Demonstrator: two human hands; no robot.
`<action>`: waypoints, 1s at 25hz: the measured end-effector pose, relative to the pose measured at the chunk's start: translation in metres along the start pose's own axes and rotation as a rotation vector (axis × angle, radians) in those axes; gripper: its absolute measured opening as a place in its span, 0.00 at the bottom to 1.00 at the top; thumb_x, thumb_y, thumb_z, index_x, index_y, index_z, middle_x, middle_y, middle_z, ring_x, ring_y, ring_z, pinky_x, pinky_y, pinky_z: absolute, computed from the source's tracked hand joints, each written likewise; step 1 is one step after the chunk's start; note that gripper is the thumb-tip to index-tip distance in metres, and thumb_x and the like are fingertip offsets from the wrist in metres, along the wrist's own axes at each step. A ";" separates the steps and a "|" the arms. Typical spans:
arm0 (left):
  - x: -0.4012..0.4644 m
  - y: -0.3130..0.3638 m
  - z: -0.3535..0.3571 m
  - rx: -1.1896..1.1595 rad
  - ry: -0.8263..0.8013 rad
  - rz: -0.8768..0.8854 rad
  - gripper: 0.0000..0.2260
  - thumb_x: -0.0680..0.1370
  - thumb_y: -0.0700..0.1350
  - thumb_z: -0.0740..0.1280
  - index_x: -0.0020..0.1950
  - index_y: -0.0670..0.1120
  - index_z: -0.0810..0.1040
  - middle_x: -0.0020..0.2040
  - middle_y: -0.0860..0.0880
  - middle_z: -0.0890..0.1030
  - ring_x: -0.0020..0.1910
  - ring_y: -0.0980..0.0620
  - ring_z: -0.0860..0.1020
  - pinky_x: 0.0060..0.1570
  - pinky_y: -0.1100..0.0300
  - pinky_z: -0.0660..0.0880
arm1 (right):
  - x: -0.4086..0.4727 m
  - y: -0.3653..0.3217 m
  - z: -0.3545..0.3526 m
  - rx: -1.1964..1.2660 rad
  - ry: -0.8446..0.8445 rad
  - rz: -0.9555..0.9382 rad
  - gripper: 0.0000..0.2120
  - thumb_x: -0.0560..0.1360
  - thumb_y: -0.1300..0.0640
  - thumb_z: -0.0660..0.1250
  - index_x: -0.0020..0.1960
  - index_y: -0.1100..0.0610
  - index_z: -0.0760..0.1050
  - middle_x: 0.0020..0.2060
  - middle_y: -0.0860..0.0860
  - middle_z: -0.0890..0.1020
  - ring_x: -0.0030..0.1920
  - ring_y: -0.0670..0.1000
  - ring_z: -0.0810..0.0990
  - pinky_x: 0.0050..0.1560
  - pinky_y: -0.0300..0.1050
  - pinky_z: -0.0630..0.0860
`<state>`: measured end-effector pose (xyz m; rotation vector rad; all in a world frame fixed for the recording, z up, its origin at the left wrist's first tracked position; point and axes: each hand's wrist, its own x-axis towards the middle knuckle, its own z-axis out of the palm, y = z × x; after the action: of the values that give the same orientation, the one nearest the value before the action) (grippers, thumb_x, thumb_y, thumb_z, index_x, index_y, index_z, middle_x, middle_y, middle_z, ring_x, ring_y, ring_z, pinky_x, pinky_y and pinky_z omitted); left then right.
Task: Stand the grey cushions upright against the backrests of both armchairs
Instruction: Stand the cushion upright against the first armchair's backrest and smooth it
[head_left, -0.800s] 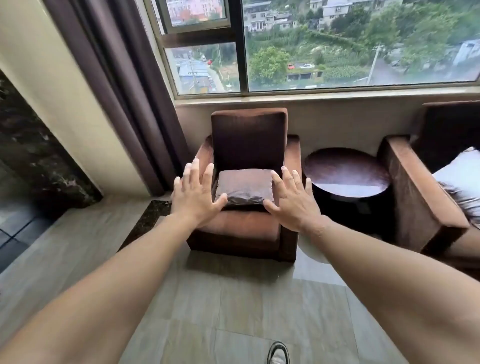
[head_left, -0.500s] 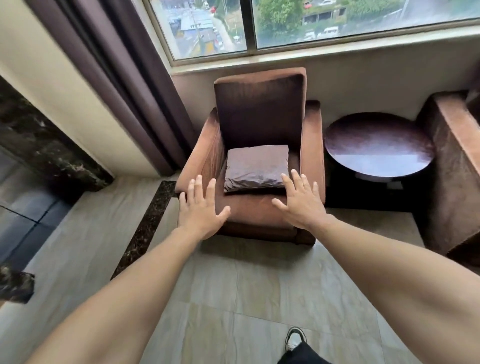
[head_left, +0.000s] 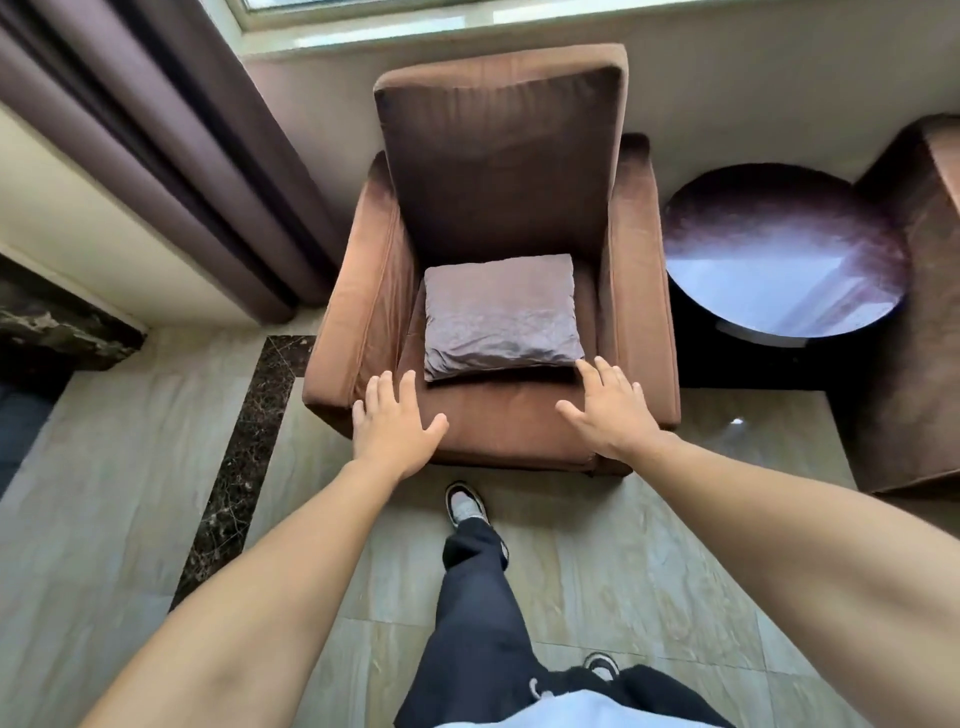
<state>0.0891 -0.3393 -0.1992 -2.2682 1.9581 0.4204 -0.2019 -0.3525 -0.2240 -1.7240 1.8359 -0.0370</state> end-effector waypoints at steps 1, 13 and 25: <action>0.027 -0.006 0.006 -0.028 -0.024 -0.008 0.38 0.82 0.62 0.62 0.86 0.46 0.55 0.86 0.39 0.56 0.86 0.40 0.51 0.82 0.40 0.53 | 0.024 -0.005 0.002 0.020 -0.008 0.042 0.37 0.82 0.42 0.60 0.85 0.53 0.52 0.85 0.57 0.53 0.84 0.60 0.51 0.81 0.64 0.51; 0.269 -0.069 0.058 -0.279 -0.351 -0.124 0.36 0.83 0.57 0.66 0.85 0.43 0.58 0.83 0.38 0.61 0.84 0.40 0.57 0.79 0.42 0.58 | 0.232 -0.058 0.039 0.344 -0.108 0.466 0.39 0.80 0.50 0.70 0.83 0.60 0.56 0.82 0.61 0.61 0.83 0.58 0.59 0.82 0.51 0.56; 0.339 -0.043 0.123 -0.469 -0.422 -0.406 0.26 0.84 0.50 0.66 0.80 0.43 0.69 0.77 0.40 0.73 0.76 0.40 0.71 0.75 0.48 0.66 | 0.350 0.021 0.068 0.461 -0.205 0.519 0.38 0.80 0.48 0.69 0.84 0.56 0.57 0.81 0.58 0.62 0.78 0.57 0.67 0.74 0.49 0.65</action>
<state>0.1582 -0.6221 -0.4161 -2.4740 1.2505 1.2840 -0.1778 -0.6434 -0.4306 -0.8814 1.8814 -0.0639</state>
